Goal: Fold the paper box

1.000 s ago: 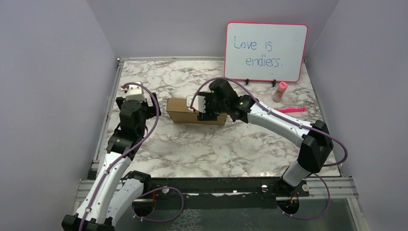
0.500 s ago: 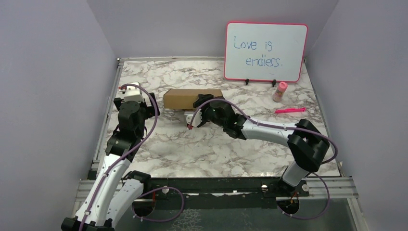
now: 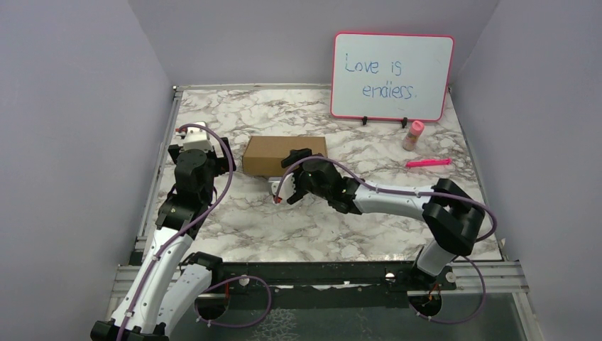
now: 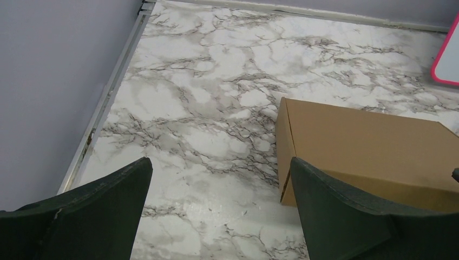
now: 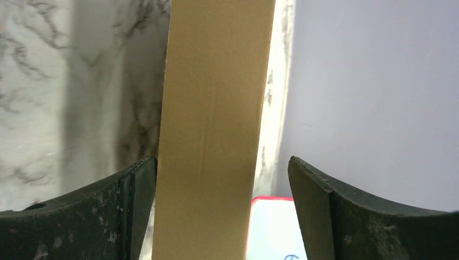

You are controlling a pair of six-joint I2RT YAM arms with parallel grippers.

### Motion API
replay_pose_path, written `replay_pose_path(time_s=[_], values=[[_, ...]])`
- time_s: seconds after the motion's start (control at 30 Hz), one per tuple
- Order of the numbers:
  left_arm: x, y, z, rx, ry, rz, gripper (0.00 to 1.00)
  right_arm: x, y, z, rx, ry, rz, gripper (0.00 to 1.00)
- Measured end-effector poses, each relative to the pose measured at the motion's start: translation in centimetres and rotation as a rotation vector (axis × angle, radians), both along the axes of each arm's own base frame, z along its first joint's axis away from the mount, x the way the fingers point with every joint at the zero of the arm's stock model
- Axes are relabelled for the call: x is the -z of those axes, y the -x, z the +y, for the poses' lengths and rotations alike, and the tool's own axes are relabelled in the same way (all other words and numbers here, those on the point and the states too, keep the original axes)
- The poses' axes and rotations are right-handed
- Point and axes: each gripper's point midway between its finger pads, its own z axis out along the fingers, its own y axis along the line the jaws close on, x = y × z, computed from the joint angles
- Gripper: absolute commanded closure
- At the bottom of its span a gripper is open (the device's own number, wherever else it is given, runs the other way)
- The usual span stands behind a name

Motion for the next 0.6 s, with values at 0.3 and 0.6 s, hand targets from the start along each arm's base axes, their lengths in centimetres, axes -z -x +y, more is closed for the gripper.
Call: replay_pose_path(time_s=[0.3, 0.6], values=[[0.0, 0.0, 0.0, 0.0, 0.0, 0.0, 0.02, 0.5, 2.8, -1.4, 0.043, -0.027, 0.218, 0.0], [0.4, -0.2, -0.1, 0.003, -0.003, 0.015, 0.02, 3.4, 5.6, -3.5, 0.168, -0.063, 0.482, 0.0]])
